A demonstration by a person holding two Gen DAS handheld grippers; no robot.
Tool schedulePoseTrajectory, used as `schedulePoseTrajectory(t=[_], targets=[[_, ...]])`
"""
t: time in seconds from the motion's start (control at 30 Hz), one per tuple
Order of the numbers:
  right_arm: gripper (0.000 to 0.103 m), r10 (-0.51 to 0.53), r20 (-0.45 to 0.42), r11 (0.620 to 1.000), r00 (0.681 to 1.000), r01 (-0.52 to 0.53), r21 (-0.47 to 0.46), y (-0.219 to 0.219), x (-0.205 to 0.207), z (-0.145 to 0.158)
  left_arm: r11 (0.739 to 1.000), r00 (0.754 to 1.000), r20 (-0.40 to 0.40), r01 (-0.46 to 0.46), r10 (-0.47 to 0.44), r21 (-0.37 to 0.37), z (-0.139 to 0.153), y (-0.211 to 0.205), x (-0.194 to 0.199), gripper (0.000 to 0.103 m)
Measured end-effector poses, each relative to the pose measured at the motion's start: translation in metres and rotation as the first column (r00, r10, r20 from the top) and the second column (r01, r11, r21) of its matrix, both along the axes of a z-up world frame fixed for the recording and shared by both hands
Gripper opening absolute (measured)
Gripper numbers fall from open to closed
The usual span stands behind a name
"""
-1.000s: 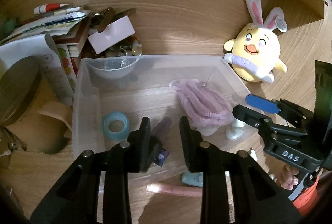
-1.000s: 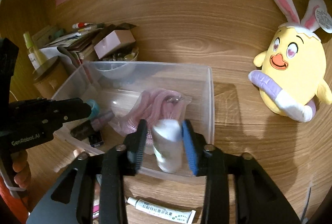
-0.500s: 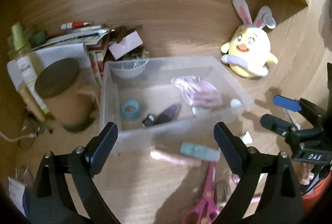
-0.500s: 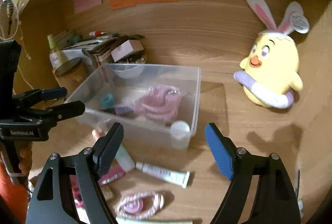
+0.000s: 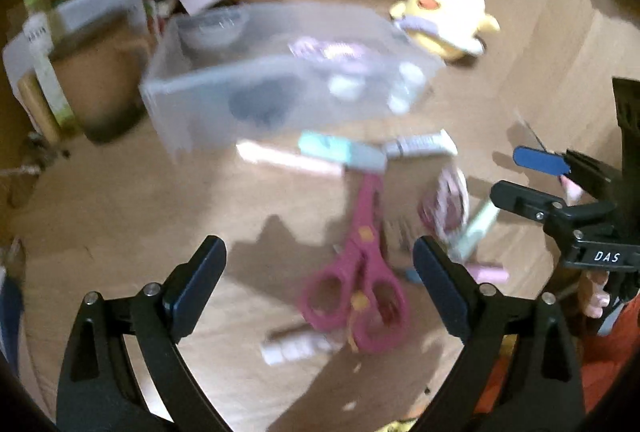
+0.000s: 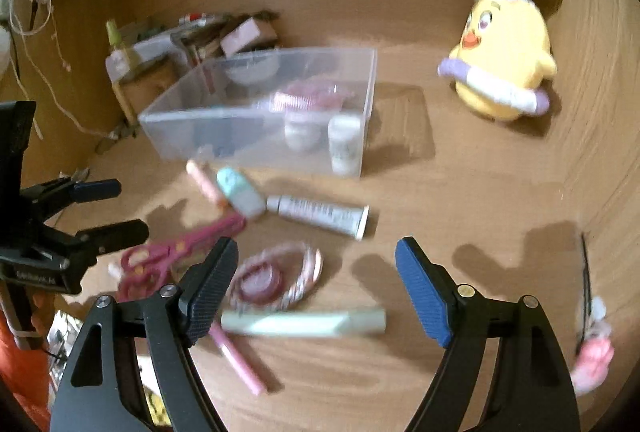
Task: Organize objects
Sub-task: 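Grasp the pink scissors with the left tool while the right tool grasps the pale green tube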
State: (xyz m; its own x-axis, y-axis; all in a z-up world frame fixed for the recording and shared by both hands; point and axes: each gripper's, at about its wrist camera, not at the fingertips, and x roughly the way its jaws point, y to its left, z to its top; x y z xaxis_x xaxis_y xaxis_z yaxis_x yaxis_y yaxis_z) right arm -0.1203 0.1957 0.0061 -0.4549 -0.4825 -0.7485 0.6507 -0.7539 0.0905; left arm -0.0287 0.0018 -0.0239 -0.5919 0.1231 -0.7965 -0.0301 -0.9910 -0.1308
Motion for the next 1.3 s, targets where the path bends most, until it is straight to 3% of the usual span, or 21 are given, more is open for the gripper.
schedulePoseTrajectory(t=[0.2,0.37,0.43,0.57,0.67,0.77,0.97,1.17,1.3], targets=[[0.079,0.011,0.047,0.998,0.999,-0.014,0.069,0.009,0.017,-0.019,0.999,0.998,0.036,0.043,-0.043,0.004,-0.020,0.014,0.007,0.095],[0.079,-0.025,0.159,0.999,0.987,0.020,0.032,0.007,0.011,-0.034,0.999,0.999,0.019,0.032,-0.032,-0.037,-0.024,0.020,0.006,0.095],[0.081,-0.043,0.159,0.999,0.986,0.041,0.015,0.005,0.010,-0.034,0.999,1.000,-0.006,0.029,-0.030,-0.042,-0.022,0.020,0.009,0.094],[0.081,-0.057,0.152,0.998,0.987,0.057,0.004,-0.005,0.007,-0.034,0.997,0.999,-0.033,0.027,-0.029,-0.078,-0.017,0.016,0.013,0.061],[0.080,-0.048,0.096,0.999,0.994,0.045,0.030,-0.013,0.006,-0.036,0.997,0.999,-0.041,-0.004,0.001,-0.082,-0.016,0.007,0.014,0.060],[0.067,-0.046,0.052,0.998,0.998,0.043,0.050,-0.018,0.004,-0.037,0.996,0.998,-0.040,-0.041,0.038,-0.083,-0.015,-0.005,0.017,0.060],[0.046,-0.053,0.052,0.998,0.997,0.050,0.047,-0.011,-0.008,-0.037,0.992,0.994,-0.020,-0.108,0.107,-0.067,-0.015,-0.031,0.020,0.060],[0.036,-0.065,0.024,0.995,0.998,0.063,0.074,-0.002,-0.019,-0.037,0.991,0.993,0.012,-0.112,0.113,-0.072,-0.016,-0.042,0.026,0.061],[0.032,-0.061,0.009,0.994,0.998,0.060,0.089,0.002,-0.023,-0.038,0.993,0.997,-0.011,-0.083,0.083,-0.082,-0.007,-0.043,0.025,0.063]])
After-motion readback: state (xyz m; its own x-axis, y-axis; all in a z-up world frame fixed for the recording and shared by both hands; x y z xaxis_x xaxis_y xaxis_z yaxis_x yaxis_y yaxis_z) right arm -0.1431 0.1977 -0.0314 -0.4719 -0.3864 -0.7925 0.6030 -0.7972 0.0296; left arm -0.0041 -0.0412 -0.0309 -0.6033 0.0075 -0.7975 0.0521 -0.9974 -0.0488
